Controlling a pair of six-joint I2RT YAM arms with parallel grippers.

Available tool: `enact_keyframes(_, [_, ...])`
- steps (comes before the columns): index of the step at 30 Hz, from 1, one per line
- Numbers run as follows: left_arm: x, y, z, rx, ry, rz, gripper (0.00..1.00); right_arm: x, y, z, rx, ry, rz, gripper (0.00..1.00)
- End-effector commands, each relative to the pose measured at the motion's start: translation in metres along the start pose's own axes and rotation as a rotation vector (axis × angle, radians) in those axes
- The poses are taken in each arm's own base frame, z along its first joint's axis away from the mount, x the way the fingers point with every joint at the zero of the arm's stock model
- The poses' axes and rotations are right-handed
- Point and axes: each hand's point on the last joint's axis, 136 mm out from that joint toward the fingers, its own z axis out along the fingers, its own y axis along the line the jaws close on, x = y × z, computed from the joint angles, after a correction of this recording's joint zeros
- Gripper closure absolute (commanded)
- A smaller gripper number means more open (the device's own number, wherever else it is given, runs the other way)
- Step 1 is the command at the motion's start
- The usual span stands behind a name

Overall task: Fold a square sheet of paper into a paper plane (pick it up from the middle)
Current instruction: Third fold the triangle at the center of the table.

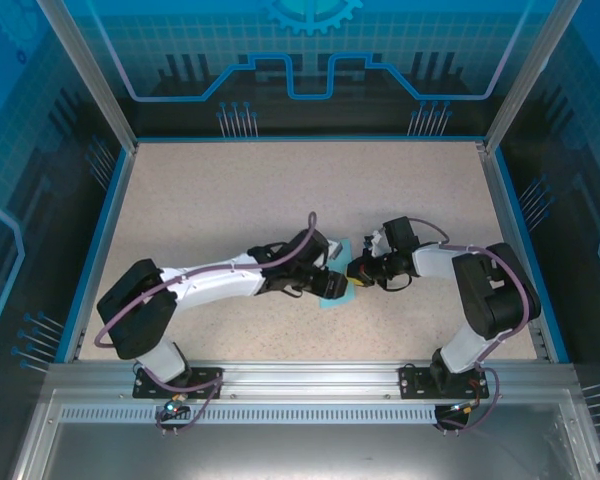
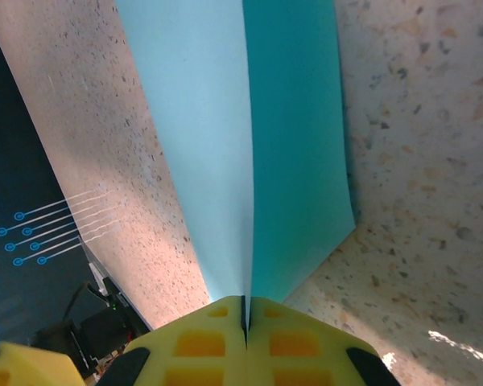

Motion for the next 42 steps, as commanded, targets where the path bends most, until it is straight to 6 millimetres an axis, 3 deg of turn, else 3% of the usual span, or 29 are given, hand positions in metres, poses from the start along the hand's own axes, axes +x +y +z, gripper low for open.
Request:
enact_keyframes(1, [0.004, -0.005, 0.003, -0.113, -0.016, 0.173, 0.43, 0.004, 0.003, -0.006, 0.005, 0.010, 0.036, 0.96])
enact_keyframes(5, [0.012, -0.024, 0.017, -0.141, 0.030, 0.318, 0.42, 0.005, 0.003, -0.006, 0.013, 0.016, 0.030, 0.96])
enact_keyframes(8, [0.019, -0.026, 0.027, -0.209, 0.040, 0.389, 0.39, 0.004, 0.004, -0.006, 0.014, 0.015, 0.030, 0.96])
enact_keyframes(15, [0.025, -0.017, 0.045, -0.294, 0.013, 0.351, 0.36, 0.002, -0.003, -0.002, 0.030, 0.007, 0.048, 0.96])
enact_keyframes(22, [0.016, -0.014, 0.061, -0.336, -0.025, 0.312, 0.40, 0.002, -0.001, -0.002, 0.025, 0.009, 0.054, 0.97])
enact_keyframes(33, [0.009, -0.016, 0.050, -0.333, -0.070, 0.298, 0.62, 0.003, -0.005, -0.002, 0.039, 0.010, 0.051, 0.94])
enact_keyframes(42, [0.004, -0.006, 0.042, -0.384, -0.088, 0.301, 0.93, 0.004, -0.004, -0.006, 0.047, 0.007, 0.050, 0.87])
